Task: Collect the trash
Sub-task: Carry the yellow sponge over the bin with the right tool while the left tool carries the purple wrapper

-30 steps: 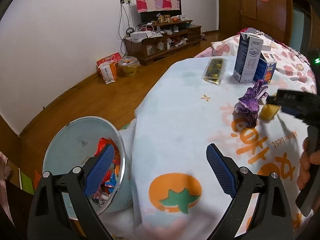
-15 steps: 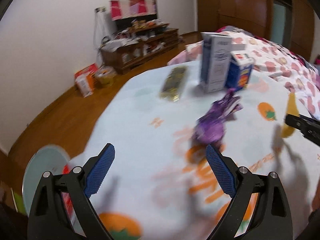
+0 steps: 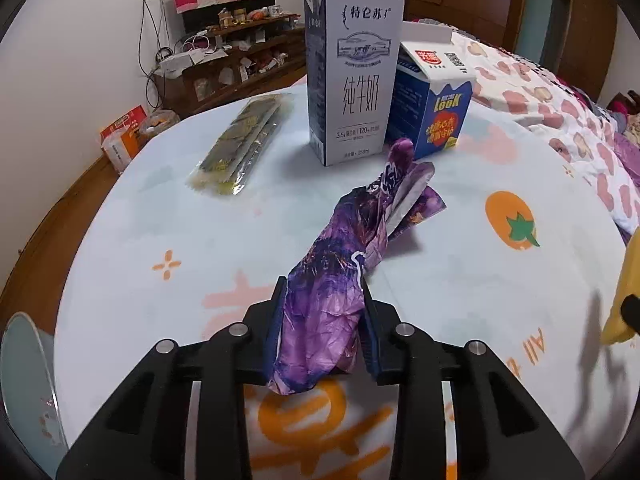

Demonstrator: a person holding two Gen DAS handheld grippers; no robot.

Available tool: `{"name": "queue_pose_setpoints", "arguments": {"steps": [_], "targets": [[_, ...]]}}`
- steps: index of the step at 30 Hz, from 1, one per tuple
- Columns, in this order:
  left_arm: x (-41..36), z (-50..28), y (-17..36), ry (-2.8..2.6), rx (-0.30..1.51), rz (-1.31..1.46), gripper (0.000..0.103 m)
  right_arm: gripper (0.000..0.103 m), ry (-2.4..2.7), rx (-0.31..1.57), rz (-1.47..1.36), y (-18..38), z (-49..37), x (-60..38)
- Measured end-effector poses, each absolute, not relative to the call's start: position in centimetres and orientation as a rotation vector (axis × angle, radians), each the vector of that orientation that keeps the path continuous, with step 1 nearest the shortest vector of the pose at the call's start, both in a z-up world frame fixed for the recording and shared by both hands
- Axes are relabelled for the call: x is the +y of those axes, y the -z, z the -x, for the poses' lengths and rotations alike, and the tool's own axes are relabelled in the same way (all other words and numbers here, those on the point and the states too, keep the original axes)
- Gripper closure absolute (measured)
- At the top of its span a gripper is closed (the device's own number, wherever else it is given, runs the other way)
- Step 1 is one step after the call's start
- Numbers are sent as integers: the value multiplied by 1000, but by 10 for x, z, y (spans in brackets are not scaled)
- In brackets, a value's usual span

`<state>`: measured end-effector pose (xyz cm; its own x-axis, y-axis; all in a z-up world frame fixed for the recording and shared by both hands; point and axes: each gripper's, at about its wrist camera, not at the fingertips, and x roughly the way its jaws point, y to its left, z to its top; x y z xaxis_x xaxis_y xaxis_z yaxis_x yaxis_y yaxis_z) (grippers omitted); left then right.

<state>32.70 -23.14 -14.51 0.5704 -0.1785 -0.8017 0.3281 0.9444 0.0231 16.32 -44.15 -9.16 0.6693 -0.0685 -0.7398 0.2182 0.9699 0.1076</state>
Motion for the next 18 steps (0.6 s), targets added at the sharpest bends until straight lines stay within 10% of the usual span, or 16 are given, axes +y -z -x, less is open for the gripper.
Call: {"name": "queue_pose_setpoints", "arguments": {"steps": [18], "targets": [[-143,-208,103,190,840,-214,71,72,110,778,-184,76,-105,-365]]}}
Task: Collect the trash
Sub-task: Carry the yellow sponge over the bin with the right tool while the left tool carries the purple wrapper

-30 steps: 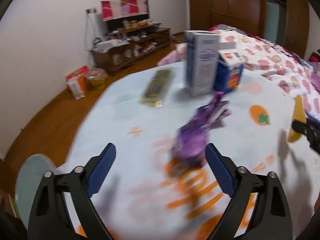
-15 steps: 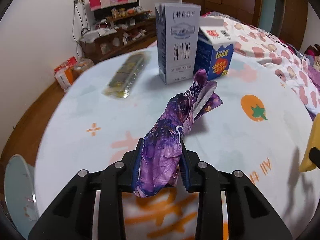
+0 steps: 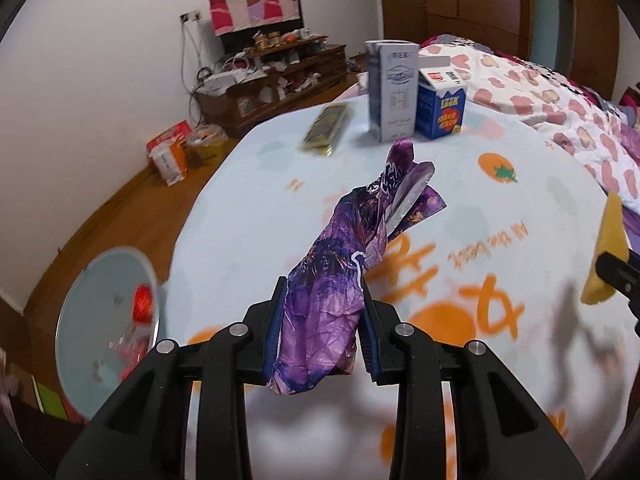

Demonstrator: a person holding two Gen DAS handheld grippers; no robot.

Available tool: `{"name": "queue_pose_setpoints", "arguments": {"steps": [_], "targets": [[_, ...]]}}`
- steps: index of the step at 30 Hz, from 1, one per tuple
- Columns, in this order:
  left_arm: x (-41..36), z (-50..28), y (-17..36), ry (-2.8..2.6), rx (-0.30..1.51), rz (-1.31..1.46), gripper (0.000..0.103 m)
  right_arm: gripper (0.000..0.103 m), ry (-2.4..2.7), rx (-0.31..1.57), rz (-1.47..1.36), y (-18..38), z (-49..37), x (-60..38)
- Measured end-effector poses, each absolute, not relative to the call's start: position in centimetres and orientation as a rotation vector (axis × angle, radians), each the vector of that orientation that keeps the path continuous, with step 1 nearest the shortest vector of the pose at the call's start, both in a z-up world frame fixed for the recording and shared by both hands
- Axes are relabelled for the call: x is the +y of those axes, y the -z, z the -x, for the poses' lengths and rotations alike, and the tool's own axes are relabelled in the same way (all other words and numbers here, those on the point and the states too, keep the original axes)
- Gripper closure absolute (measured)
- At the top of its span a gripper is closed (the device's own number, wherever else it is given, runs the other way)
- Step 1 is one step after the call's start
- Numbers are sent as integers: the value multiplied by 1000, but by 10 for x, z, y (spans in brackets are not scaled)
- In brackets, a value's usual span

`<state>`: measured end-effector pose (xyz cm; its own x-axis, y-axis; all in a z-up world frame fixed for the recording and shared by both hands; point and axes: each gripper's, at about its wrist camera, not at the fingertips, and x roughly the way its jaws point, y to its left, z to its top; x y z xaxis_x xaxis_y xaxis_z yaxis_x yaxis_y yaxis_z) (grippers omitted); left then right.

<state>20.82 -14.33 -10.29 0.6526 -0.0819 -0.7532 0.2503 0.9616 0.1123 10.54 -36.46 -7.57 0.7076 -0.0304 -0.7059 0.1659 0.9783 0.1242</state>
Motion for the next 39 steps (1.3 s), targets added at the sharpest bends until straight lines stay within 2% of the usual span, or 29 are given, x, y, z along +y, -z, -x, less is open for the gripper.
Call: {"name": "queue_pose_setpoints", "arguments": {"steps": [13,39], "targets": [[-81,-163,94,142,825,-140,71,72,6,775,-116,70,-89,-293],[15,-150,99,-2,827,-15,71,72,-169,805,-30,76,-98,-188]]}}
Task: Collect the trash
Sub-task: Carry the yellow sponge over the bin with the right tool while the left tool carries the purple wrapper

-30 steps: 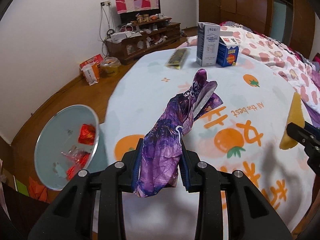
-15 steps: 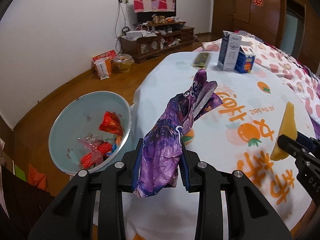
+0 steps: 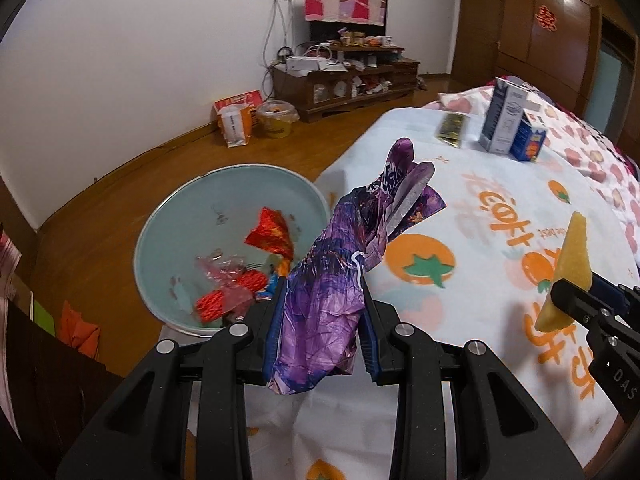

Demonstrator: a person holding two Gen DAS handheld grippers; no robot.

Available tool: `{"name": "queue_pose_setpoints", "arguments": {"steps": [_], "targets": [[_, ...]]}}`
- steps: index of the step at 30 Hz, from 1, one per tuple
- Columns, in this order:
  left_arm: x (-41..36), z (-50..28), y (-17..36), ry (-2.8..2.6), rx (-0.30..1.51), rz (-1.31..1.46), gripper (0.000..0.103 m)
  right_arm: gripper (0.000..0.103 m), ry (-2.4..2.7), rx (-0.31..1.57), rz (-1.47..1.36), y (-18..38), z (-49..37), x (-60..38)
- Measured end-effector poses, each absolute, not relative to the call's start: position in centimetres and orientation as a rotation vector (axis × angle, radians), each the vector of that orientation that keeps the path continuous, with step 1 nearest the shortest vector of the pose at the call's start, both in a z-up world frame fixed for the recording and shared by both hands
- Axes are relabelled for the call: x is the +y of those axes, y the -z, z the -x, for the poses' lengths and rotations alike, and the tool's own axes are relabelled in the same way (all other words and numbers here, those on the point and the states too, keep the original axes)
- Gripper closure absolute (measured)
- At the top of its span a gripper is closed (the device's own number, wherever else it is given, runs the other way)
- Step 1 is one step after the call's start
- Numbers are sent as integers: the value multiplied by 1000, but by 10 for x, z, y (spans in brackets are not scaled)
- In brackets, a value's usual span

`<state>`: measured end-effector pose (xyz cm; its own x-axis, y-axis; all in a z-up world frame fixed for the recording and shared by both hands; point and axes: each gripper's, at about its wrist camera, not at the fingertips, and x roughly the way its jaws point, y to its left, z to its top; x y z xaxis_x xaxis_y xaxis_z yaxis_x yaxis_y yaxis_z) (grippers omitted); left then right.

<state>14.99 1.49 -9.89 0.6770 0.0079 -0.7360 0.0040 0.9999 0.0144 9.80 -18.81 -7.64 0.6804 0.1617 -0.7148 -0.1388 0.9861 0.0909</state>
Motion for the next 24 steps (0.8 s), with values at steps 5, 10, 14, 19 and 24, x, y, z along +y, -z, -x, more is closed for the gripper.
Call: {"name": "queue_pose_setpoints", "arguments": {"steps": [5,10,14,19,24], "targets": [[34,-150,97,-36,818,9,71,72,-197,803,-16,75,-104,-172],[50,-150,96,-69,812,31,71,72,-227,794,-7,71,-109,-157],[61,-152,96,-91,810,48,71,72,-253,786,1,67,-115,-145],[73,-153,93,-114,802,62,71,72,-284,778,17,63,-122,-128],[85,-156,92,-140,796,84,71,72,-306,776,22,61,-128,-113]]}}
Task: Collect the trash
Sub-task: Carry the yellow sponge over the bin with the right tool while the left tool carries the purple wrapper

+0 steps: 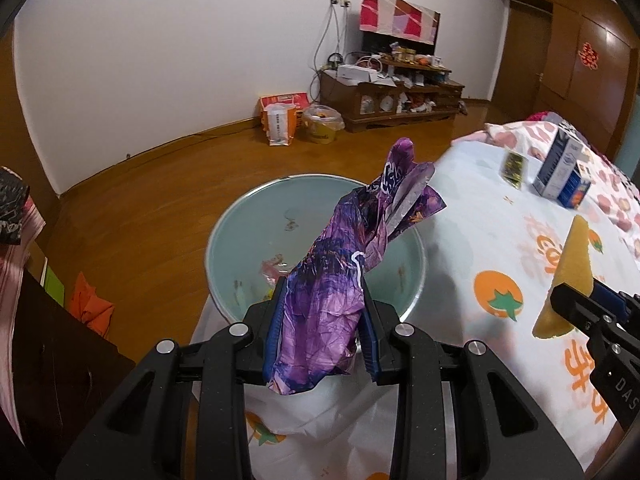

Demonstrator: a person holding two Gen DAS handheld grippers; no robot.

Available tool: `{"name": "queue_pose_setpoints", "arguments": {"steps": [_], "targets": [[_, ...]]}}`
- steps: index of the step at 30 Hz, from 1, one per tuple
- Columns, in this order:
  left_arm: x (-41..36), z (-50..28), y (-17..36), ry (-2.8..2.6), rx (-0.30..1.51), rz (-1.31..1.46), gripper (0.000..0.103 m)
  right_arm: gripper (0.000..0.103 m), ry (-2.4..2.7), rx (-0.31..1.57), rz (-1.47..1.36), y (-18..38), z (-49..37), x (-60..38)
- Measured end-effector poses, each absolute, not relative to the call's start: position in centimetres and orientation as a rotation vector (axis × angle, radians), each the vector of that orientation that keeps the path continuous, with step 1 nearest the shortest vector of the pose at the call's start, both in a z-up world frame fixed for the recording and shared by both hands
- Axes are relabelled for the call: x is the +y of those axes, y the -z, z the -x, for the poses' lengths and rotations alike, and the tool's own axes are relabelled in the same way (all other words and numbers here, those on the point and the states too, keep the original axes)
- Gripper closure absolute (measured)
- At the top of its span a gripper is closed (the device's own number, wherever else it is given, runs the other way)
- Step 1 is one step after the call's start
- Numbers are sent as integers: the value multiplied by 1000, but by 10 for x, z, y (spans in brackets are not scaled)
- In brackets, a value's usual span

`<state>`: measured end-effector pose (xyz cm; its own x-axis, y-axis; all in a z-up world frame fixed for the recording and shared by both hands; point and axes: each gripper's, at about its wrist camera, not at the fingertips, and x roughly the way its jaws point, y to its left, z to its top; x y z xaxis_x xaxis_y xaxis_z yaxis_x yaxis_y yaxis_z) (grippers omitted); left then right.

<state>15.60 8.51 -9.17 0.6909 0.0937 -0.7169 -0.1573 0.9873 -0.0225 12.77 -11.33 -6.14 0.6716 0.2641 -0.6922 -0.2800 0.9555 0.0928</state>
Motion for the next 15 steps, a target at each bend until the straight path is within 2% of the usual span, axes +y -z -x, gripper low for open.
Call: {"name": "queue_pose_setpoints", "arguments": {"steps": [15], "targets": [[105,-168,98,-196,807,102,71,72,-365,769,29,57,-145,-77]]}}
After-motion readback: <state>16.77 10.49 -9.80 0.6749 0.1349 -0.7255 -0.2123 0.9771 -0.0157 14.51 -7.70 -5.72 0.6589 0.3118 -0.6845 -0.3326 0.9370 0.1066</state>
